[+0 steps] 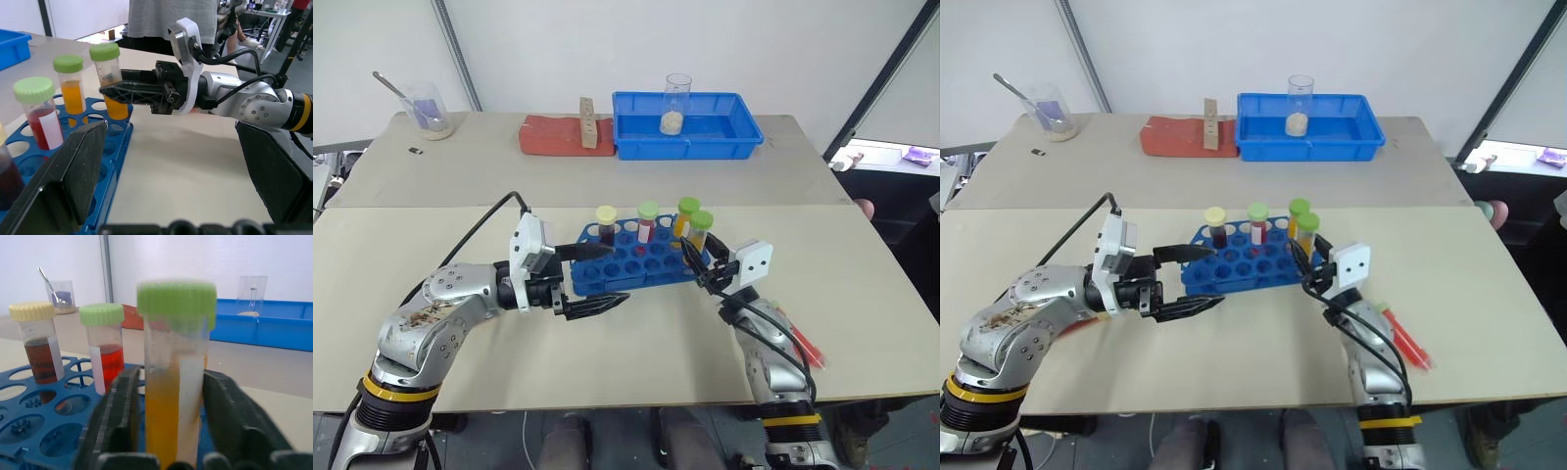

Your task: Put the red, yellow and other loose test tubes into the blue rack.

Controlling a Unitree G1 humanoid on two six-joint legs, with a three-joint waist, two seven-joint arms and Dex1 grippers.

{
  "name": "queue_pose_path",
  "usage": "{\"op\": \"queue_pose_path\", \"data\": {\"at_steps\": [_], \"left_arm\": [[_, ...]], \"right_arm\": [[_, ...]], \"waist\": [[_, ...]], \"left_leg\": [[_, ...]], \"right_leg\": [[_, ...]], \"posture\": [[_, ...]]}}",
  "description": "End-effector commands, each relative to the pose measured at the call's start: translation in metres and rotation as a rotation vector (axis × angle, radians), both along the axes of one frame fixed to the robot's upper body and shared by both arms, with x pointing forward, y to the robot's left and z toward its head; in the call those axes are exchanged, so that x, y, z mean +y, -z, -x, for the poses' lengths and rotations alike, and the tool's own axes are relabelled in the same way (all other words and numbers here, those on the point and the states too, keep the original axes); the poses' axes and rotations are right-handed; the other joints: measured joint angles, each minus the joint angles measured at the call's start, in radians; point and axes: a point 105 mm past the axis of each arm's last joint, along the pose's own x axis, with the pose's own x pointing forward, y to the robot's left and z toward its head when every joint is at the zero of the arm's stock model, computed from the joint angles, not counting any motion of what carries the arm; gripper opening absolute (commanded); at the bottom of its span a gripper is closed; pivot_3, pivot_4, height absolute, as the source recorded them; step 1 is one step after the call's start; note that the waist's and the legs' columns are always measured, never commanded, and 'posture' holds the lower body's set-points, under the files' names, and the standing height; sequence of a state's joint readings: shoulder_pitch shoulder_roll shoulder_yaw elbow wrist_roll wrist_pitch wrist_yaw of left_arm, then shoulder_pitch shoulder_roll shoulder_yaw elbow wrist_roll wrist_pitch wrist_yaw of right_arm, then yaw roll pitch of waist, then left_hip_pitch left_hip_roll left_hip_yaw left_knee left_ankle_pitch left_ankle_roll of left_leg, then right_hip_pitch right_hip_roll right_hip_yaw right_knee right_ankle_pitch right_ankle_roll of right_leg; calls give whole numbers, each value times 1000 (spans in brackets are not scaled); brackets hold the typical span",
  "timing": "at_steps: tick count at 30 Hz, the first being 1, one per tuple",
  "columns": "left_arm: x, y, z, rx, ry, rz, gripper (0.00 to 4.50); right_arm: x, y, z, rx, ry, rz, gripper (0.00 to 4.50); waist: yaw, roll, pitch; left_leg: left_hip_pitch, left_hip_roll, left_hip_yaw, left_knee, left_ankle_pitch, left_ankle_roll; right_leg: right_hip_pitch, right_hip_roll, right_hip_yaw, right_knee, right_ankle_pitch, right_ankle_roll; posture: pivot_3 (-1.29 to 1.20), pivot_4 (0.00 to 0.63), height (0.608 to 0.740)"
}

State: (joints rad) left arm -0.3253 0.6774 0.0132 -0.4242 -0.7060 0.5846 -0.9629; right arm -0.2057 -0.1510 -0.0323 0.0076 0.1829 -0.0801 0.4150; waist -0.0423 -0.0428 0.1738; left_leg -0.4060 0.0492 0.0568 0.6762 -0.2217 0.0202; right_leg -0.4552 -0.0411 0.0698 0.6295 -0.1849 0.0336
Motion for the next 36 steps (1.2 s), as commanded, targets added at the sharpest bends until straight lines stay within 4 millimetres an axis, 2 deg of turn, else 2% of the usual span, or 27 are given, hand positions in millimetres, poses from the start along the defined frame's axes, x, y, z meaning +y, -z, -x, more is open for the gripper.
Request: {"op": "queue_pose_path", "data": {"at_steps": [1, 2, 9, 13, 18, 26, 29, 36], "left_arm": [[-6, -7, 5, -53, 23, -23, 4500], [-6, -4, 6, -55, 28, -44, 4500], [1, 12, 20, -88, 98, -187, 4500], [2, 24, 29, -117, 164, -258, 4500], [-1, 33, 36, -124, 212, -266, 4500], [-8, 37, 45, -115, 260, -255, 4500], [-11, 37, 45, -118, 263, -246, 4500], [-21, 33, 46, -115, 276, -198, 4500]], "right_arm": [[-11, -7, 8, 6, -13, 78, 3736], [-17, -8, 15, 15, -23, 142, 4014], [-55, -29, 66, 157, -11, 409, 4014], [-72, -25, 84, 312, 43, 600, 4014], [-91, -6, 102, 627, -5, 653, 4014], [-132, 5, 91, 872, 61, 662, 4014], [-133, 9, 86, 947, 16, 641, 4014], [-121, 9, 70, 1042, -87, 635, 4014]], "waist": [[0, 0, 0], [1, 0, 0], [4, 1, 0], [4, 0, 0], [7, 0, 0], [13, 0, 0], [13, -1, 0], [11, -1, 0]], "left_leg": [[0, 0, 0, 0, 0, 0], [0, 0, 0, 0, 0, 0], [0, 0, 0, -2, 0, 0], [2, 0, 1, -2, 0, 0], [1, 0, 1, -1, 0, 0], [-1, -1, 1, -1, 0, 0], [-1, -1, 1, -1, 0, 0], [-1, -1, 0, 0, 0, 0]], "right_leg": [[0, 0, 0, 0, 0, 0], [0, 0, 0, 0, 0, 0], [-1, -1, 0, 0, -3, -2], [0, -1, 0, 0, -5, -6], [0, -1, 0, -1, -5, -6], [0, -2, 0, -4, -5, -4], [0, -1, 0, -4, -5, -4], [0, -1, 0, -4, -4, -4]], "posture": [[0, 150, 740], [0, 150, 740], [0, 150, 740], [0, 150, 740], [0, 150, 740], [0, 150, 740], [0, 150, 740], [0, 150, 740]]}}
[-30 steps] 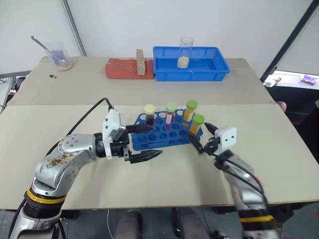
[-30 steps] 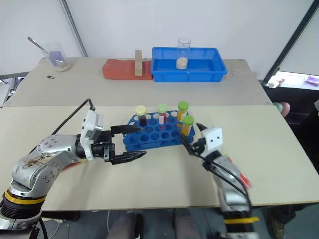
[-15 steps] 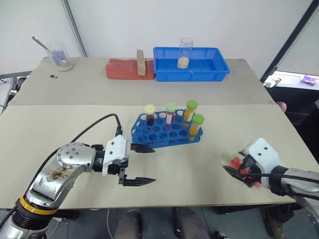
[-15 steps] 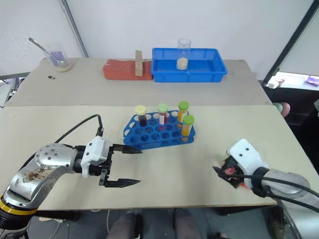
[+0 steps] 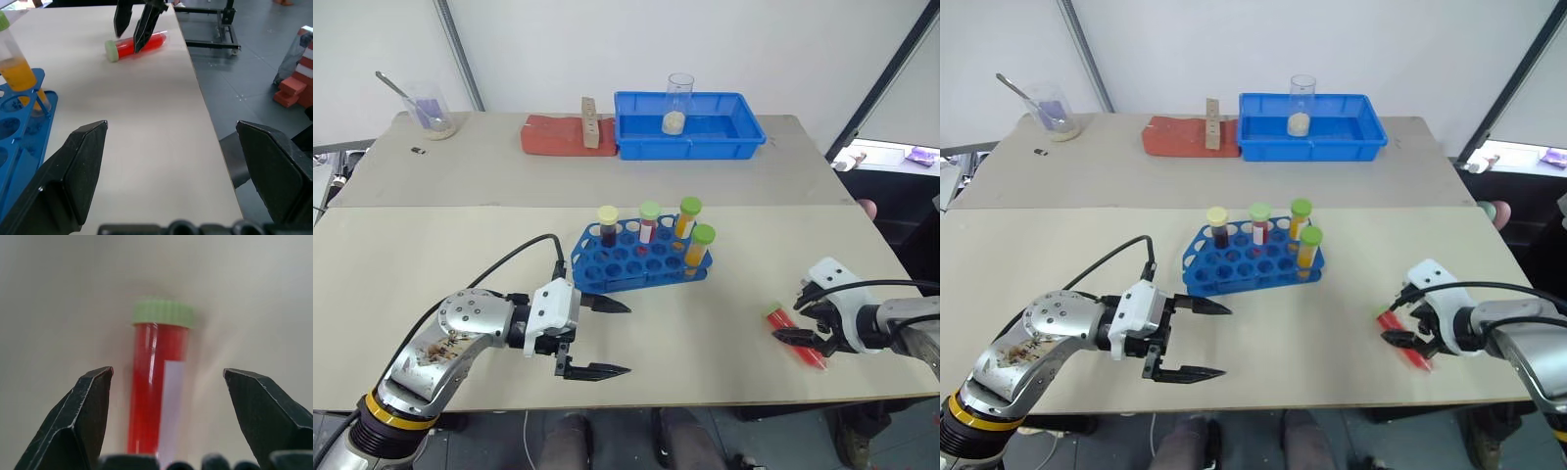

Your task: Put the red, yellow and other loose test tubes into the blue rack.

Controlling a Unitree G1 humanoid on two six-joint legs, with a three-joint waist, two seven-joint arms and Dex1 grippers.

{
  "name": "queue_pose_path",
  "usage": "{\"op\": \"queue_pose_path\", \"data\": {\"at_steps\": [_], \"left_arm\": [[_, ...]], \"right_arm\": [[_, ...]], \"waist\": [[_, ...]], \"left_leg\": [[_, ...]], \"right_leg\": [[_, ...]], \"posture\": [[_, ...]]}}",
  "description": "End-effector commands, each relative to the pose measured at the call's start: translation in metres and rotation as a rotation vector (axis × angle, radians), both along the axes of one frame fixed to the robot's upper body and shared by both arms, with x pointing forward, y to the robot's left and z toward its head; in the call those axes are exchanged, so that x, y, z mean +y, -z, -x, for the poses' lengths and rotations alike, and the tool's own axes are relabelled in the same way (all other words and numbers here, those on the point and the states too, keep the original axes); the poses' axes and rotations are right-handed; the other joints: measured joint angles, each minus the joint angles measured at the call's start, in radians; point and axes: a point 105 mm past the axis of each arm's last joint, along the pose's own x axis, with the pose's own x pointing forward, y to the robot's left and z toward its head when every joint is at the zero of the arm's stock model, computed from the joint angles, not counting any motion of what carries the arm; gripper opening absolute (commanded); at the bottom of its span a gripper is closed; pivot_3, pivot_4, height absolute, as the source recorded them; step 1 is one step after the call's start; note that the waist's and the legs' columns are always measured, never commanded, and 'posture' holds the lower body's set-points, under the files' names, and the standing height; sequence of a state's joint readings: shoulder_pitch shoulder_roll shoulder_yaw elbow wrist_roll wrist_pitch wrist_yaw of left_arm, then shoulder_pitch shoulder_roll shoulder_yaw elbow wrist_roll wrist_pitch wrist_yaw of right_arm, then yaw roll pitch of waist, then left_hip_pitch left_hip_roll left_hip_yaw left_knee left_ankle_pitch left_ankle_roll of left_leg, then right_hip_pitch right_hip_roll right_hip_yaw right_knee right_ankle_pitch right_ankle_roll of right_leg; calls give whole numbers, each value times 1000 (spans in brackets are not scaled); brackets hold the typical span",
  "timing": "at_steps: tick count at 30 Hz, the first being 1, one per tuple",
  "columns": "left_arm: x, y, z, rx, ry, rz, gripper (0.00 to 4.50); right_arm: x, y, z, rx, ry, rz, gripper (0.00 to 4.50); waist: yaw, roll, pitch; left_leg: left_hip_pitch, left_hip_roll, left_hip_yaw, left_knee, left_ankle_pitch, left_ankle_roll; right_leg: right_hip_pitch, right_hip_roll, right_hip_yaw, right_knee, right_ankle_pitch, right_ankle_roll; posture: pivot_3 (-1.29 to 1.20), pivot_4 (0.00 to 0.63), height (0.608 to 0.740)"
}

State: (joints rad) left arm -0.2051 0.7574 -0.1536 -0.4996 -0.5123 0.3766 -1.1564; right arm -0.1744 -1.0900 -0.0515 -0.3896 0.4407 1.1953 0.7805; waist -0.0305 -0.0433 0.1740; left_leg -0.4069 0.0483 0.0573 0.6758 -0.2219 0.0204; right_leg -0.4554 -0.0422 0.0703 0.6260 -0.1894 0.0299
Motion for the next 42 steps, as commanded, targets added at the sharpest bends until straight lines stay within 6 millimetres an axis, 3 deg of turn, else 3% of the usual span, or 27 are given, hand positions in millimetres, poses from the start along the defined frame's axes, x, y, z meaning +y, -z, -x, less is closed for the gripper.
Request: {"op": "queue_pose_path", "data": {"at_steps": [1, 6, 15, 16, 20, 22, 29, 35, 42], "left_arm": [[-8, -10, 3, -39, 30, 29, 4500], [-13, -9, 3, -36, 32, 45, 4500], [-16, -7, 1, -37, 30, 57, 4500], [-15, -7, 0, -36, 29, 58, 4500], [-6, -8, -4, -39, 4, 76, 4500], [2, -11, -8, -37, -32, 101, 4500], [31, -26, -31, -54, -224, 173, 4500], [43, -28, -37, -32, -284, 149, 4500], [43, -33, -38, -32, -272, 124, 4500]], "right_arm": [[4, -6, -6, 46, -10, 1, 4014], [3, -1, -7, 115, 0, 25, 4014], [8, 3, -6, 135, -34, 52, 1136], [10, 1, -7, 128, -41, 49, 1022], [33, -18, -4, -3, -263, 57, 1017], [65, -37, -2, -107, -371, -69, 1017], [148, -87, -3, -566, -531, -534, 1017], [176, -95, -32, -822, -377, -703, 1016], [187, -82, -49, -980, -264, -701, 1016]], "waist": [[-1, 0, 0], [5, 0, 0], [13, 0, 0], [12, 0, 0], [13, 1, 0], [10, 0, 0], [11, 0, 0], [12, 0, 0], [12, 0, 0]], "left_leg": [[0, 0, 0, 0, 0, 0], [-1, 0, 0, 0, 0, 0], [-1, 0, 0, 1, 0, 0], [-1, 0, 0, 1, 0, 0], [-1, 0, 0, 1, 0, 0], [-1, 0, 0, 0, 0, 0], [-1, 2, -2, 1, 0, 0], [-2, 1, -1, 1, 0, 0], [-2, 1, -1, 0, 0, 0]], "right_leg": [[0, 0, 0, 0, 0, 0], [0, 0, 0, 0, 0, 1], [0, 0, 0, 0, 1, 1], [0, 0, 0, 0, 1, 1], [-1, 0, 0, 0, 1, 1], [-1, 0, 0, 0, 0, 1], [-1, 3, -1, 1, 3, 5], [-1, 2, 0, 0, 3, 5], [-1, 2, -1, 1, 3, 4]], "posture": [[0, 150, 740], [0, 150, 740], [0, 150, 740], [0, 150, 740], [0, 150, 740], [0, 150, 740], [0, 150, 740], [0, 150, 740], [0, 150, 740]]}}
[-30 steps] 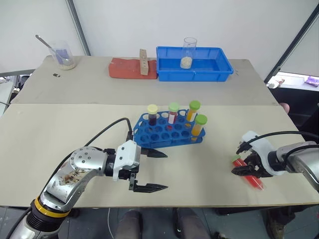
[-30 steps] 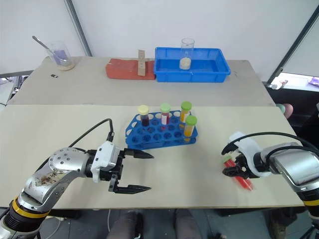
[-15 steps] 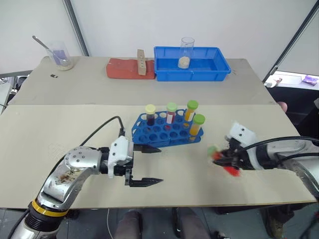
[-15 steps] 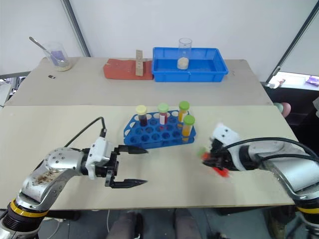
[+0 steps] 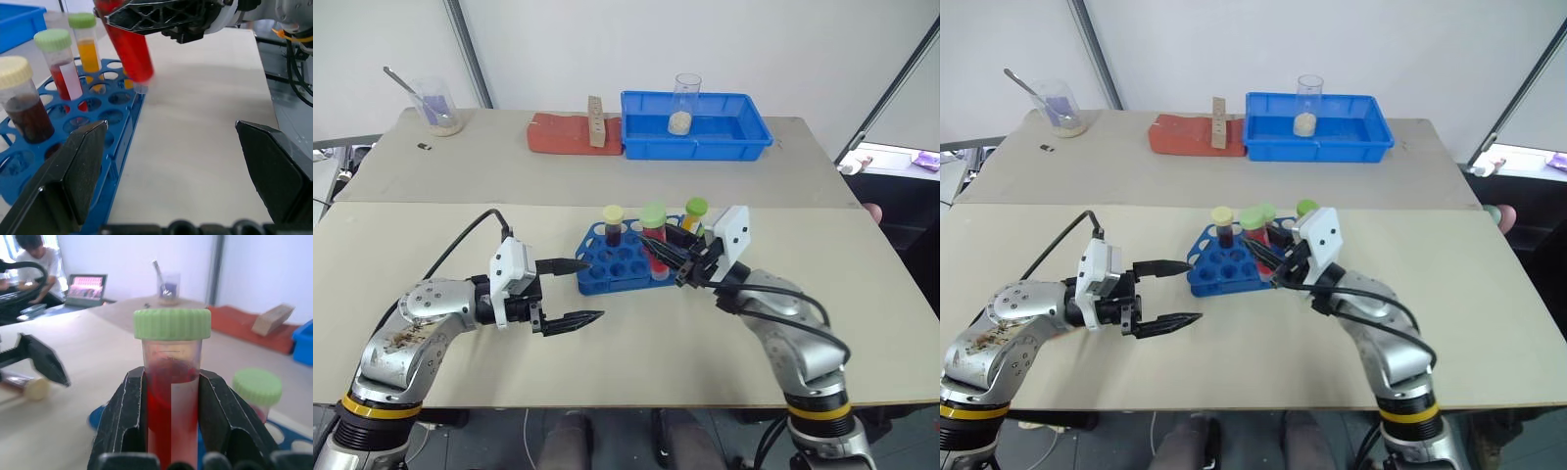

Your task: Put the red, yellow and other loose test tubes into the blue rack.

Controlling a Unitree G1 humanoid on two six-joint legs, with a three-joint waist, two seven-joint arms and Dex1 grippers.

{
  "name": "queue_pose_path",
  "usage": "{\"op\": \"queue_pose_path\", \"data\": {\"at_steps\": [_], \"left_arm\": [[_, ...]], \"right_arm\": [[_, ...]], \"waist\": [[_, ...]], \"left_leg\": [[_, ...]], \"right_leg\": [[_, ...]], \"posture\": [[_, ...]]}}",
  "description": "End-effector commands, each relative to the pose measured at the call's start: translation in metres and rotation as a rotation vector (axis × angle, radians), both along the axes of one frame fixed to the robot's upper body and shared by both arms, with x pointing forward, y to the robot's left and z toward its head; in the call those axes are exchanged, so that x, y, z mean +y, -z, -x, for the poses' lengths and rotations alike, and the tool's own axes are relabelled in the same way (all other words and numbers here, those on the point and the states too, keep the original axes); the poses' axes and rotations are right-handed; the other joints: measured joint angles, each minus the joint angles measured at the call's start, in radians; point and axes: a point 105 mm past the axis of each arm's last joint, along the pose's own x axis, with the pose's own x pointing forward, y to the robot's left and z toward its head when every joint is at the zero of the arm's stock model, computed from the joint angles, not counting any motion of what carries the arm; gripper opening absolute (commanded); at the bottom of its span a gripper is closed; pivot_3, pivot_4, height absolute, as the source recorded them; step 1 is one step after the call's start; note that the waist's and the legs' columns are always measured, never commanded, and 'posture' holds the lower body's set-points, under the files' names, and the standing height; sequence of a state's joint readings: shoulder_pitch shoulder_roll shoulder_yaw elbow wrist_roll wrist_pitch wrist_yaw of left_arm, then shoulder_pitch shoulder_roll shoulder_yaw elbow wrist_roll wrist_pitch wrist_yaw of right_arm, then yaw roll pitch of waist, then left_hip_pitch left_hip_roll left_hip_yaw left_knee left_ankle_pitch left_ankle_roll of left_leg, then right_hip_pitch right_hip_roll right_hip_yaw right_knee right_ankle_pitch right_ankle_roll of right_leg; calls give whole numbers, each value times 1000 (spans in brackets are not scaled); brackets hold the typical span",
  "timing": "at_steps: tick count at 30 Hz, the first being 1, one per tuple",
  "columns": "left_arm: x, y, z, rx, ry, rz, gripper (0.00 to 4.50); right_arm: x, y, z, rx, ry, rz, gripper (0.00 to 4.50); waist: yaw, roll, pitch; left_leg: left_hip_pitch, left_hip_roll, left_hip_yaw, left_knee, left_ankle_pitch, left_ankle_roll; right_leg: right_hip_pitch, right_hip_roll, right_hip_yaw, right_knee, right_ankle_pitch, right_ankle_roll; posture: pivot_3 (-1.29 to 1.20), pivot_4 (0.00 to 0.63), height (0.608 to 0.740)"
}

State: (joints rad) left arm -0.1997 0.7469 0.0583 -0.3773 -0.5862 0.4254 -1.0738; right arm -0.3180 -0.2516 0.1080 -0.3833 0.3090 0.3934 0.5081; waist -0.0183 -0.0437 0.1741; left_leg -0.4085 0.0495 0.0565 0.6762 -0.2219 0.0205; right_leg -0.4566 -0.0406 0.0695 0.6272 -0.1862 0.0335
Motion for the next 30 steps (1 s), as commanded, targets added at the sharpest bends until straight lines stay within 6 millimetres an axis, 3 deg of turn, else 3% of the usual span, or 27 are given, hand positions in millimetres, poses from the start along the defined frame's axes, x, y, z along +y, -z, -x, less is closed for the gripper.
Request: {"op": "queue_pose_path", "data": {"at_steps": [1, 10, 27, 29, 30], "left_arm": [[-2, -14, 1, -39, 23, 4, 4500], [-9, -17, 0, -50, 45, 3, 4500], [-8, -28, -7, -44, 5, 50, 4500], [-7, -29, -8, -46, 0, 50, 4500], [-7, -30, -8, -52, -4, 50, 4500]], "right_arm": [[-1, -4, -5, -89, 74, -34, 1016], [2, 11, -19, -131, 176, -39, 1015], [1, 35, -11, -66, 205, -150, 1015], [0, 36, -12, -50, 205, -152, 2055], [0, 39, -11, -40, 192, -133, 2342]], "waist": [[0, 0, 0], [-8, 0, 0], [-24, 0, 0], [-24, 0, 0], [-24, 0, 0]], "left_leg": [[0, 0, 0, 0, 0, 0], [1, 0, 0, 0, 0, 0], [1, 0, -1, -1, 0, 0], [1, 0, -1, -1, 0, 0], [1, 0, -1, -1, 0, 0]], "right_leg": [[0, 0, 0, 0, 0, -1], [0, 0, 0, 1, -1, -2], [0, 0, 0, 2, 0, 0], [0, 0, 0, 2, 0, 0], [0, 0, 0, 2, 0, 0]], "posture": [[0, 150, 740], [0, 150, 740], [0, 150, 740], [0, 150, 740], [0, 150, 740]]}}
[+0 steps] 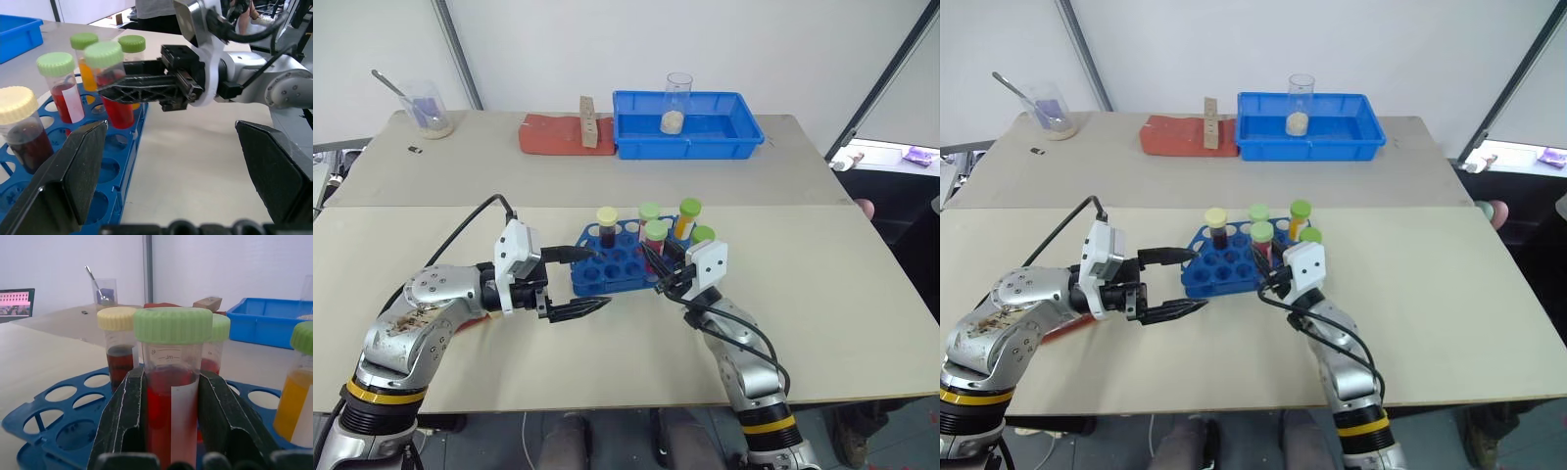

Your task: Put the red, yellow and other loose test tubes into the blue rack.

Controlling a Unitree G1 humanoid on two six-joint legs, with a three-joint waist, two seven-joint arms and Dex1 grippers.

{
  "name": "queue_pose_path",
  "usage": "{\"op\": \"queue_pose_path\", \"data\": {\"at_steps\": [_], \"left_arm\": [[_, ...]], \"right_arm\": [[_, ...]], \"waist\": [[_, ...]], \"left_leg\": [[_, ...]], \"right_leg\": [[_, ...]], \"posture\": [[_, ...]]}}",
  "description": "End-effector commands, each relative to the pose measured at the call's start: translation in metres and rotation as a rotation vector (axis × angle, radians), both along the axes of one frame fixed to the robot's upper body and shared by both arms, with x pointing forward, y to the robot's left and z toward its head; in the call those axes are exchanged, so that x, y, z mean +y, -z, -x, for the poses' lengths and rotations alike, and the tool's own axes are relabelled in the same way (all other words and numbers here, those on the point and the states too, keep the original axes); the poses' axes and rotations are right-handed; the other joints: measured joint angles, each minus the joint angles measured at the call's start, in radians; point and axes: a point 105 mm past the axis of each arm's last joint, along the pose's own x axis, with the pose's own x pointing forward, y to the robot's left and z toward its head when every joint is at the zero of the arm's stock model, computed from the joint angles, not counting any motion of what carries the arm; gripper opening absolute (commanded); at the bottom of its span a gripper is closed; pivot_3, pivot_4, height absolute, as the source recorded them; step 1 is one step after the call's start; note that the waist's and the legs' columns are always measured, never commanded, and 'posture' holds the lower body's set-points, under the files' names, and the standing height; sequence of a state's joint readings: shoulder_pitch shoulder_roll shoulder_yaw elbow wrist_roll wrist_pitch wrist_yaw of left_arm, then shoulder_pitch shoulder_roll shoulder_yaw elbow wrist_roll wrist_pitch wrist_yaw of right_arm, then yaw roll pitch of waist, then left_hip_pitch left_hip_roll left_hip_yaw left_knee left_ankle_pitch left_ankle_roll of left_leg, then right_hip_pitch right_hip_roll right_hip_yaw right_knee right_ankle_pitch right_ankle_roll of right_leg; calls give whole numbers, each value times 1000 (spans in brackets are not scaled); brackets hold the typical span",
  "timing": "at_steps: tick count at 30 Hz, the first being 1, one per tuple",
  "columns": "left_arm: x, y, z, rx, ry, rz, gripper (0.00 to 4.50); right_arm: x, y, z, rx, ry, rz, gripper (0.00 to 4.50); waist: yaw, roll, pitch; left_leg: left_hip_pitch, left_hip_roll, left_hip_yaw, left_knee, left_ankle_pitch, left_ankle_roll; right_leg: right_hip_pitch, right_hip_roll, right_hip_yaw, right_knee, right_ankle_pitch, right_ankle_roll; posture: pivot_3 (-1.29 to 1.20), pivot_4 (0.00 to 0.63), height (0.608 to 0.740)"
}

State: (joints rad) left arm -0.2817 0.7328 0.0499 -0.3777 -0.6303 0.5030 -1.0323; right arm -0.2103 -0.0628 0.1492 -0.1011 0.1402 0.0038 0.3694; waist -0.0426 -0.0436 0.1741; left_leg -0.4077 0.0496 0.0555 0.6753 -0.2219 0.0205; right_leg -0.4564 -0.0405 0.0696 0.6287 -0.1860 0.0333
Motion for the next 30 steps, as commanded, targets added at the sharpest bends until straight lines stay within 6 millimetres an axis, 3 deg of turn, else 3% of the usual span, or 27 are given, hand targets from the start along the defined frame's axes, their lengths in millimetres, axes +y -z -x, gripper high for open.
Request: {"op": "queue_pose_path", "data": {"at_steps": [1, 3, 9, 14, 19, 23, 30], "left_arm": [[2, -16, -1, -62, -7, 11, 4500], [6, -18, -4, -80, -33, -7, 4500], [40, -20, -10, -71, -137, -196, 4500], [100, -14, -1, 16, -225, -504, 4500], [146, 1, 11, 117, -264, -748, 4500], [159, 14, 14, 177, -287, -853, 4500], [159, 33, -1, 227, -300, -929, 4500]], "right_arm": [[-4, -7, 5, -25, -25, 11, 2644], [-6, -2, 6, 0, -32, 56, 3360], [-22, -5, 31, 23, -132, 227, 3360], [-19, -21, 72, 35, -477, 406, 3360], [-10, -27, 92, 87, -739, 505, 3360], [-1, -32, 97, 98, -850, 530, 3360], [2, -31, 100, 121, -884, 497, 3360]], "waist": [[0, 0, 0], [1, 0, 0], [-1, 0, 0], [-6, 0, 0], [1, 0, 1], [8, -1, 1], [31, -1, 1]], "left_leg": [[0, 0, 0, 0, 0, 0], [0, 0, 0, 0, 0, 0], [0, 0, 0, 0, 0, 0], [4, 1, 2, -4, 0, 0], [8, 1, 3, -9, 0, 0], [6, 2, 3, -9, 0, 0], [3, 1, 4, -9, 0, 0]], "right_leg": [[0, 0, 0, 0, 0, 0], [0, 0, 0, 0, -1, -1], [0, 0, 0, 0, -2, -2], [-1, 0, 0, 1, -6, -8], [-1, 0, -1, 1, -8, -11], [-2, 0, -2, 0, -8, -12], [-3, -1, -2, -1, -8, -12]], "posture": [[0, 150, 740], [0, 150, 740], [0, 150, 740], [0, 150, 740], [0, 150, 740], [0, 150, 740], [0, 150, 740]]}}
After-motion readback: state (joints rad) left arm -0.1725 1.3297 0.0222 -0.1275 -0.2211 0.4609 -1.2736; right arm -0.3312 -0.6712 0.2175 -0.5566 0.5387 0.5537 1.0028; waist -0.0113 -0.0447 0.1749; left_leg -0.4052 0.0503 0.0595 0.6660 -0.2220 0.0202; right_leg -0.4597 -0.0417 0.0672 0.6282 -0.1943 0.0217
